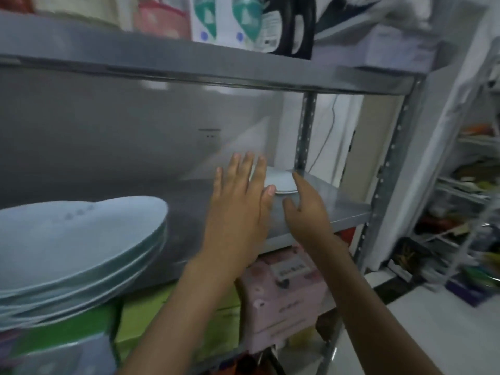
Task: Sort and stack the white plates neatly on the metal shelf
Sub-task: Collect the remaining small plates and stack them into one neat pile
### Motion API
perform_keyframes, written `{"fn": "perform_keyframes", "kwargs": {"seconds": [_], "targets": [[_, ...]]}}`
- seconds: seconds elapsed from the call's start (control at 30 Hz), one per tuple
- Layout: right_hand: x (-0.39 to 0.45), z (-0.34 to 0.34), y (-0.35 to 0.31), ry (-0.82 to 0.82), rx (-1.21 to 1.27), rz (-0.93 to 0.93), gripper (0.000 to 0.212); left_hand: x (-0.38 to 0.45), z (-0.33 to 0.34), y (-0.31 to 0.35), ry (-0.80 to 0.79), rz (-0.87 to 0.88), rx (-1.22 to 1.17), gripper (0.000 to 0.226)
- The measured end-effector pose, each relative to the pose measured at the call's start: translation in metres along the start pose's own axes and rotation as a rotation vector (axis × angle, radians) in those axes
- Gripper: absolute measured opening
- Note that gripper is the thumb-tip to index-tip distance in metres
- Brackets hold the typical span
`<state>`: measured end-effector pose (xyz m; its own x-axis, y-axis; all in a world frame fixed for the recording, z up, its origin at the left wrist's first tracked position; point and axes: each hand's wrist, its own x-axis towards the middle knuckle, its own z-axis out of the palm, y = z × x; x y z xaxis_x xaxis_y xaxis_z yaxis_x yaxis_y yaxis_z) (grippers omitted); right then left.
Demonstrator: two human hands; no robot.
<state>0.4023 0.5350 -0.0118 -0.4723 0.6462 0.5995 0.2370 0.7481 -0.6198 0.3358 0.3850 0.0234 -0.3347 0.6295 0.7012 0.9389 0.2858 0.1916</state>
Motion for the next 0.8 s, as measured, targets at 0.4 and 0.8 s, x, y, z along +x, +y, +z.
{"fn": "perform_keyframes", "kwargs": {"seconds": [0.4, 0.8], "targets": [[0.064, -0.023, 0.167, -0.050, -0.147, 0.075, 0.053, 0.105, 0.187, -0.008, -0.150, -0.261, -0.066, 0.042], [0.097, 0.003, 0.172, -0.075, -0.173, 0.089, 0.053, 0.137, 0.234, -0.052, -0.369, -0.259, 0.036, 0.057]]}}
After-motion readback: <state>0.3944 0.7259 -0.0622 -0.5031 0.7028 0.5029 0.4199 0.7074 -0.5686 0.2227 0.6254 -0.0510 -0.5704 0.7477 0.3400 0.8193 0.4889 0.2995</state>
